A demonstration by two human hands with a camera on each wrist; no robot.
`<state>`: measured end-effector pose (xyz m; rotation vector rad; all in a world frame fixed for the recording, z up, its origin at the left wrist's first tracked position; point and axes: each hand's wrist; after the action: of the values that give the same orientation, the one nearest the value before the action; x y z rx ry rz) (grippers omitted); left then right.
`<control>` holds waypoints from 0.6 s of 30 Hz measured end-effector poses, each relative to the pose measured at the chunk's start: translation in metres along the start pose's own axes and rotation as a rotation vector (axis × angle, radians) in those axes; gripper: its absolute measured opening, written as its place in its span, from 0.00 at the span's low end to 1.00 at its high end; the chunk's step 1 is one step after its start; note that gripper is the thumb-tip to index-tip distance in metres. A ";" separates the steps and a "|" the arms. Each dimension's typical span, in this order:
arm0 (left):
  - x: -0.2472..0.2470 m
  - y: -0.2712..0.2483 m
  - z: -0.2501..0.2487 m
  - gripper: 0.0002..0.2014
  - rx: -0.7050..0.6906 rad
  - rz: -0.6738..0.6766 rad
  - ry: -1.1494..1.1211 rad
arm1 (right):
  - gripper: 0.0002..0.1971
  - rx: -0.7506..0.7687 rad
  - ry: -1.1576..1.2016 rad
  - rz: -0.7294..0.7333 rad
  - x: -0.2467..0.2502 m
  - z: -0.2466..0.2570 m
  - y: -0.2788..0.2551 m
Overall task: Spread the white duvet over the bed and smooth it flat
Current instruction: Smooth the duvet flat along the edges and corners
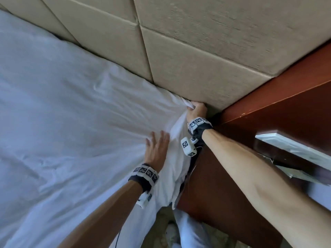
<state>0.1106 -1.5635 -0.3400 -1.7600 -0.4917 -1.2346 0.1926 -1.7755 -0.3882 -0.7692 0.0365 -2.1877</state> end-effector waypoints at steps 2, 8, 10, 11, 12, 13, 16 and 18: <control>0.002 0.000 -0.010 0.37 -0.012 -0.024 -0.030 | 0.12 0.044 -0.016 -0.057 0.007 0.002 -0.008; -0.039 -0.005 0.018 0.39 -0.007 0.119 0.143 | 0.29 -0.326 -0.273 0.353 0.009 -0.027 -0.008; -0.038 -0.023 0.026 0.42 -0.030 0.120 0.162 | 0.30 -0.195 -0.291 0.401 0.004 -0.021 -0.025; -0.037 -0.035 0.030 0.45 -0.023 0.096 0.146 | 0.32 -0.098 -0.304 0.426 0.000 -0.016 -0.037; -0.032 -0.049 0.036 0.46 0.004 0.068 0.132 | 0.34 -0.017 -0.336 0.465 -0.001 -0.009 -0.050; -0.027 -0.065 0.043 0.47 0.044 0.051 0.118 | 0.35 0.052 -0.375 0.497 -0.002 0.000 -0.066; -0.007 -0.119 0.074 0.45 0.209 0.036 0.043 | 0.37 0.218 -0.482 0.554 -0.002 0.039 -0.120; 0.008 -0.164 0.096 0.43 0.316 0.023 -0.046 | 0.37 0.348 -0.530 0.617 -0.003 0.067 -0.164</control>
<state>0.0447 -1.3997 -0.2696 -1.5230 -0.6542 -1.0384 0.1180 -1.6476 -0.2915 -0.9555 -0.3247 -1.3196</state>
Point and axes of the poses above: each hand's wrist, its own y-axis towards the middle knuckle, its own x-axis out of the back of the hand, z = x × y, and after that the axes turned 8 degrees about y, right-handed
